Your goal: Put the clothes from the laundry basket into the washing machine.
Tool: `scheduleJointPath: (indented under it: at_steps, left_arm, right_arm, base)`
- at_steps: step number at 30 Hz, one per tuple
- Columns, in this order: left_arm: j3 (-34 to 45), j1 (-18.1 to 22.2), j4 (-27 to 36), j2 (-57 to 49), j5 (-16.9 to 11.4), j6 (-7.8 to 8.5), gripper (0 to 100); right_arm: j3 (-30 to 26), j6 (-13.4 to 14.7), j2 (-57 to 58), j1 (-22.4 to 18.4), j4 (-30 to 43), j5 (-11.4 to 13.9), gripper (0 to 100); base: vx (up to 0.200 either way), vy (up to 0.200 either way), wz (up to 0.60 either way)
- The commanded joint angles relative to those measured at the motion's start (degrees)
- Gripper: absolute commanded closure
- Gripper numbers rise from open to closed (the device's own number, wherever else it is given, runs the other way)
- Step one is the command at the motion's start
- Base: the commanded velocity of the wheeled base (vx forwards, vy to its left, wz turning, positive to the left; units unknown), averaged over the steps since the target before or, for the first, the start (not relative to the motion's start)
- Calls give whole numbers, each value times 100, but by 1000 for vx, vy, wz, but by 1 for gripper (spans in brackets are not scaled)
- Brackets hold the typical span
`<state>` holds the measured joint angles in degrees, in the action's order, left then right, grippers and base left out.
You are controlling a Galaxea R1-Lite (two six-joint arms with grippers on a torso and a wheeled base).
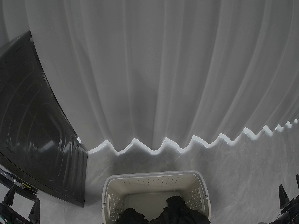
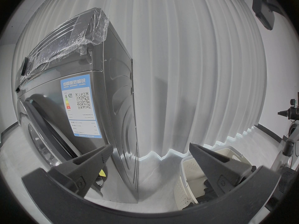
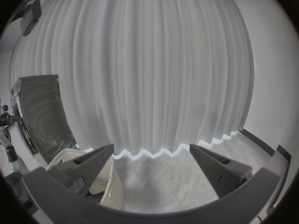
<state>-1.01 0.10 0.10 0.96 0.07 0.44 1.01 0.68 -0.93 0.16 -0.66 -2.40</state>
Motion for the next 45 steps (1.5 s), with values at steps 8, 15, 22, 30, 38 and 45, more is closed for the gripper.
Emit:
scheduleJointPath:
  at_steps: [8,15,22,30,38,45]
  left_arm:
    - [92,8,-1,-96,1,0,0]
    - [92,-1,-1,-96,1,0,0]
    - [92,8,-1,-96,1,0,0]
    - [92,8,-1,-96,1,0,0]
    - [92,8,-1,-96,1,0,0]
    - [92,-1,-1,-96,1,0,0]
  right_arm:
    - [-101,2,93,2,-4,3,0]
    - [-101,2,93,2,-4,3,0]
    - [-101,2,93,2,-4,3,0]
    - [-101,2,93,2,-4,3,0]
    - [-101,2,93,2,-4,-6,0]
    - [-101,2,93,2,-4,3,0]
  base:
    - [-150,0,0]
    - [-200,0,0]
    - [-200,0,0]
    - [-200,0,0]
    - [-200,0,0]
    - [-143,0,0]
